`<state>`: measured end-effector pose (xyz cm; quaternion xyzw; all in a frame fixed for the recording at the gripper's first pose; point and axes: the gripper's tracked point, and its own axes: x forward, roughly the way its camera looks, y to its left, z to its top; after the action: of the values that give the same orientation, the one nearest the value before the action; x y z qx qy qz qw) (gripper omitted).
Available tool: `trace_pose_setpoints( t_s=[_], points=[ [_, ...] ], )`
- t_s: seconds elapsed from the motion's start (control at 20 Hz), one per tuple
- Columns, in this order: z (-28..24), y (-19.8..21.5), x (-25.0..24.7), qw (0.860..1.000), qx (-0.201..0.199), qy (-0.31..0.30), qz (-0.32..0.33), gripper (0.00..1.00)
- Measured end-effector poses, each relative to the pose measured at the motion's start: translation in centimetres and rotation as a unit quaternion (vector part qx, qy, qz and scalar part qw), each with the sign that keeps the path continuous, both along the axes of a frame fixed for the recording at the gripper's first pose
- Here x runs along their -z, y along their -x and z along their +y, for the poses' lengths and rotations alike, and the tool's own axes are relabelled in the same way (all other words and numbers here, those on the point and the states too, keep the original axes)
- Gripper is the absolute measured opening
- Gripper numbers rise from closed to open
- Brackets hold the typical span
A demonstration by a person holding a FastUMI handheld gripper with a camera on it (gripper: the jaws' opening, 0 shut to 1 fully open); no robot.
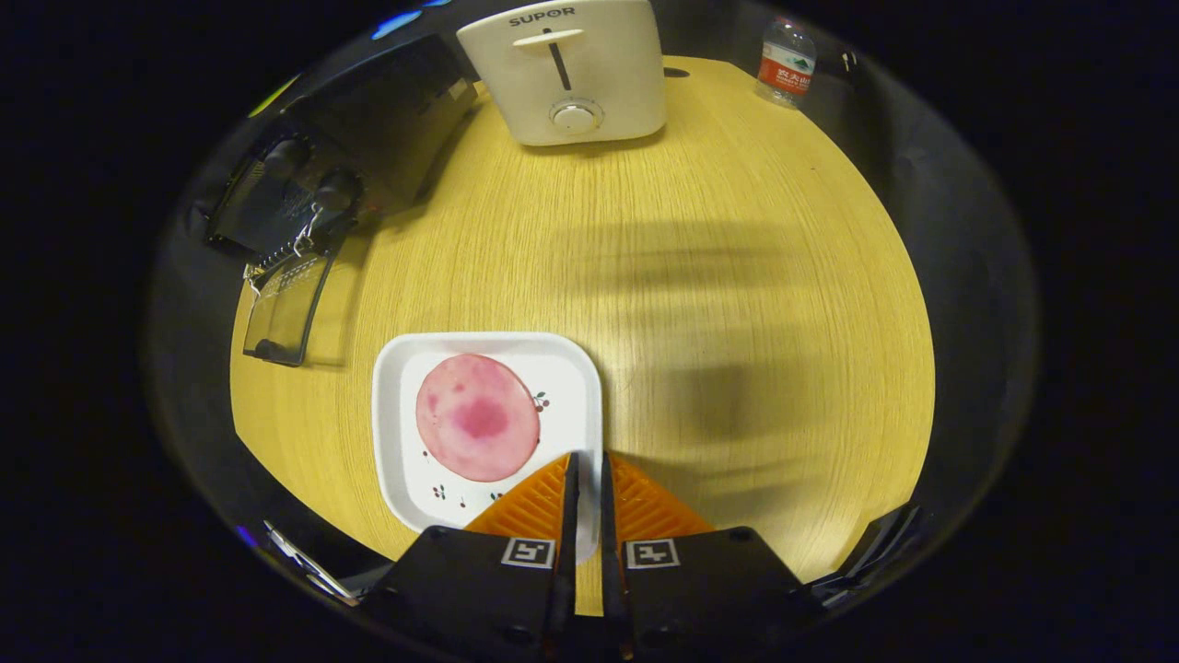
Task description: Open the toaster oven, put the food inside, and close the toaster oven door.
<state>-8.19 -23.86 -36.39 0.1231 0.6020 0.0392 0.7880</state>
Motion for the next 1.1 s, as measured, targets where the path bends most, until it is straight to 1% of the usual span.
trace_pose_setpoints(
  t_s=[0.05, 0.15, 0.25, 0.35, 0.5, 0.6, 0.75, 0.95, 1.1],
  points=[
    [-0.2, 0.2, -0.4, 1.0, 0.002, -0.011, 0.003, 0.08],
    [-0.2, 0.0, -0.3, 0.999, 0.009, -0.036, 0.003, 0.02],
    [0.0, 0.4, -0.3, 0.998, 0.009, -0.058, 0.007, 0.02],
    [0.1, 0.4, -0.2, 0.997, 0.017, -0.078, 0.014, 0.02],
    [0.7, 1.2, -0.8, 0.989, 0.06, -0.135, 0.027, 0.02],
    [1.0, 1.6, -1.6, 0.981, 0.088, -0.17, 0.02, 0.02],
    [1.1, 2.2, -2.7, 0.972, 0.122, -0.201, 0.006, 0.02],
    [1.0, 3.6, -4.9, 0.956, 0.175, -0.236, -0.007, 0.02],
    [2.1, 4.6, -6.5, 0.944, 0.205, -0.256, -0.026, 0.02]
  ],
)
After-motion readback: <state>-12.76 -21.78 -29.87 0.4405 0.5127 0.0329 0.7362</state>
